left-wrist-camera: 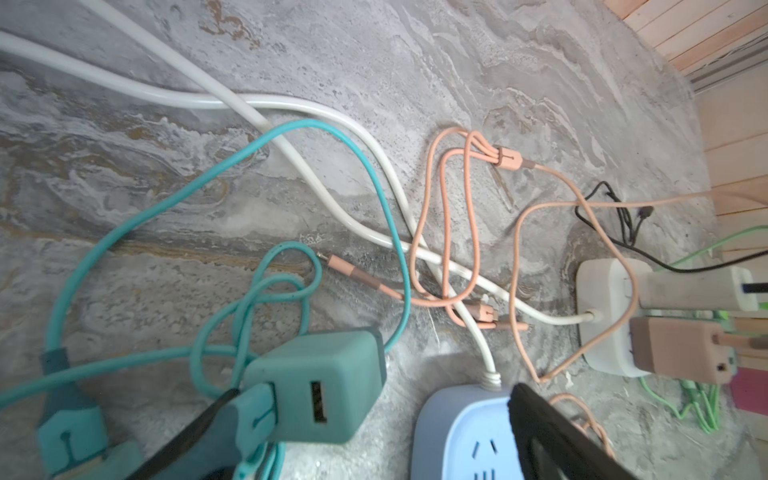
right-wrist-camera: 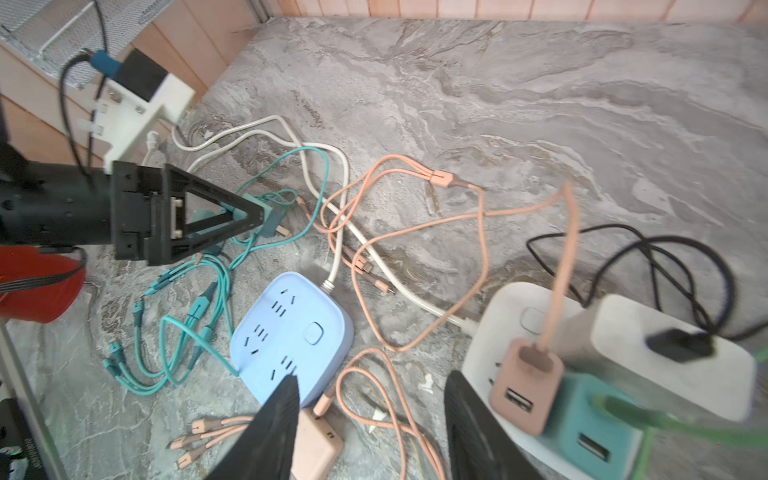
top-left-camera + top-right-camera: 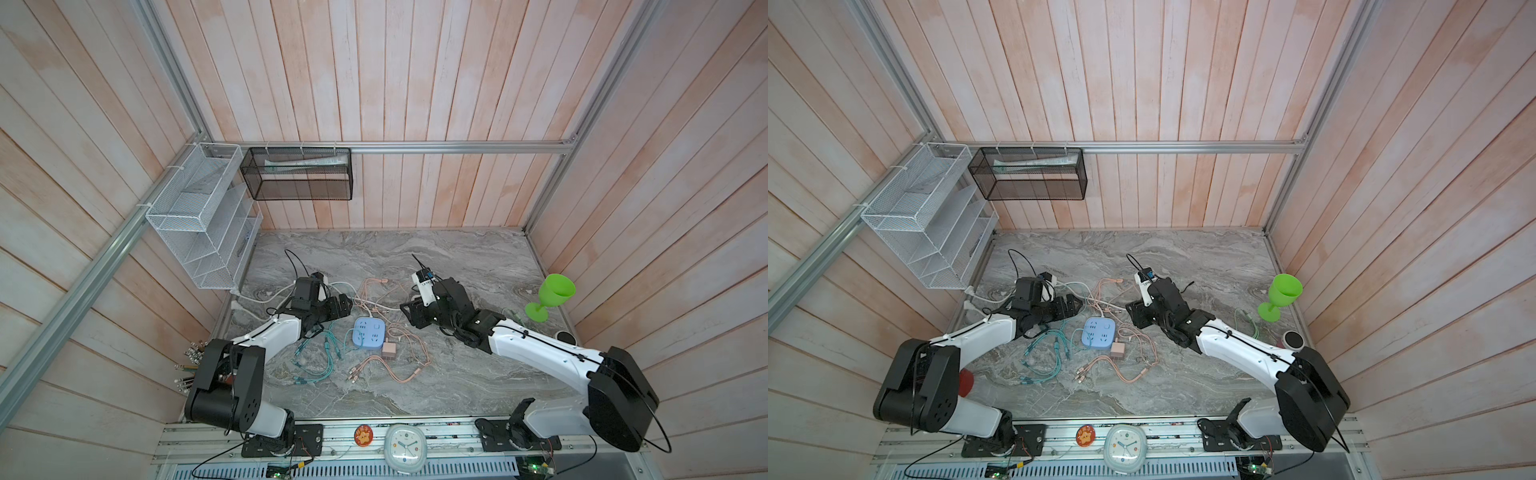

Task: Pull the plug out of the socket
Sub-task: 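Move both grippers to the white power strip farther from the robot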

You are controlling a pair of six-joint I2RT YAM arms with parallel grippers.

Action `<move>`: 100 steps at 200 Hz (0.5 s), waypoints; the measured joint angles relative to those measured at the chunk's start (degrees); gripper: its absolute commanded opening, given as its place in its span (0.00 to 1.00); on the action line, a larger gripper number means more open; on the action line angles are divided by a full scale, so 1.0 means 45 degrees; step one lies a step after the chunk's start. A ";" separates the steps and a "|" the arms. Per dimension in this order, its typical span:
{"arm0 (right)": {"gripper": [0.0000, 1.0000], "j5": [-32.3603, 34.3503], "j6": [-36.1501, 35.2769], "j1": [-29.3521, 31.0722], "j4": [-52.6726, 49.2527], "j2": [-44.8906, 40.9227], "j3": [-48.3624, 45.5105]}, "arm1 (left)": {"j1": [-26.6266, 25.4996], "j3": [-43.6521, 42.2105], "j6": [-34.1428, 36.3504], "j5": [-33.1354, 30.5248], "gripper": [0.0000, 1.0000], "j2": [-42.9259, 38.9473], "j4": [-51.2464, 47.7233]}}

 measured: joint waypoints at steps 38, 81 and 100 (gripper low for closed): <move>0.56 0.1336 0.0607 -0.0146 -0.0136 -0.1122 -0.0918 | -0.0272 0.0000 0.0306 -0.0442 1.00 -0.0908 -0.0199; 0.56 0.1588 0.1229 -0.1360 -0.0340 -0.2414 -0.2079 | -0.1433 0.0005 0.0899 -0.1103 1.00 -0.1802 -0.0107; 0.56 0.1452 0.1472 -0.2302 -0.0330 -0.3031 -0.2735 | -0.1855 0.0053 0.1297 -0.1200 1.00 -0.1953 0.0121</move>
